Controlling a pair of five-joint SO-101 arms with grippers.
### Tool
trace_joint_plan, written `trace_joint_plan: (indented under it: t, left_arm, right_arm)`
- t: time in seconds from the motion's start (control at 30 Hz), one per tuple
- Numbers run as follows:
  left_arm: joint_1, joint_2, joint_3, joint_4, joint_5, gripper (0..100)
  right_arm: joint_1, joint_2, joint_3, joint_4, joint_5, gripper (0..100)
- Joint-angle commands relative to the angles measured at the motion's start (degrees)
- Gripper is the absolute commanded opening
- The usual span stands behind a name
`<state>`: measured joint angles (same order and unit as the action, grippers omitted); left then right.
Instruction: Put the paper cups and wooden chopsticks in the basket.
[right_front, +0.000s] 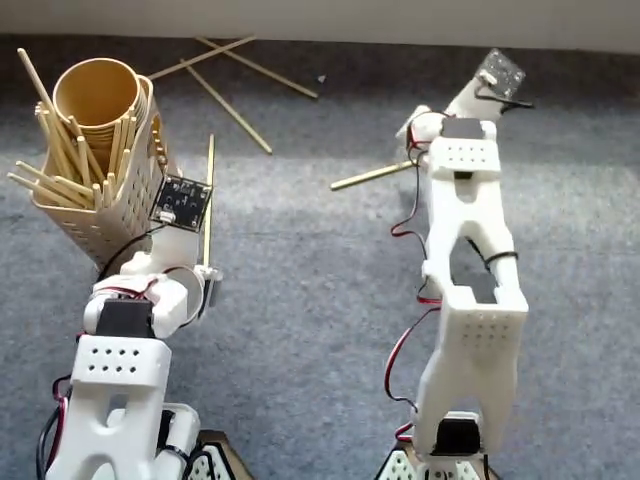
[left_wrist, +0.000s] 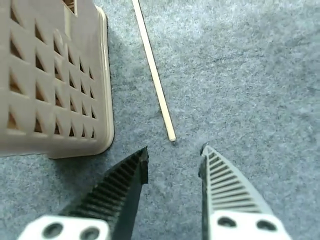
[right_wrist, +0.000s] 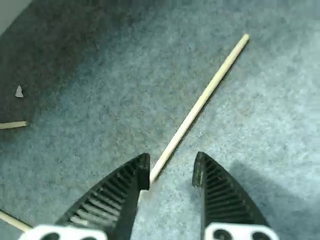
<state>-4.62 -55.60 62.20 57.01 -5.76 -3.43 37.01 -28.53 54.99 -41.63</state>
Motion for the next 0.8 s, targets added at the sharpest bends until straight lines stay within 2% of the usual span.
trace_joint_plan:
  t: [0.0,0.2,0.5,0.7,0.77]
  left_arm:
    - [0.57,-0.13,0.57,-0.62,0.62,19]
    - [0.57,-0.13,0.84,-0.70,0.62,19]
    - [0.57,-0.13,1.10,-0.70,0.62,19]
    - [0.57,-0.13,1.10,-0.62,0.62,19]
    - [0.57,-0.13,1.10,-0.62,0.62,19]
  right_arm:
    - [-0.48,4.53,-8.13,0.22,-4.66,15.2]
    - [-0.92,13.32,-18.33,5.58,-4.66,15.2]
    - [-0.66,23.69,-30.11,6.46,-4.40,15.2]
    - [-2.07,28.35,-33.89,6.55,6.07,14.2]
    - [-2.07,28.97,-34.33,7.78,8.35,7.9]
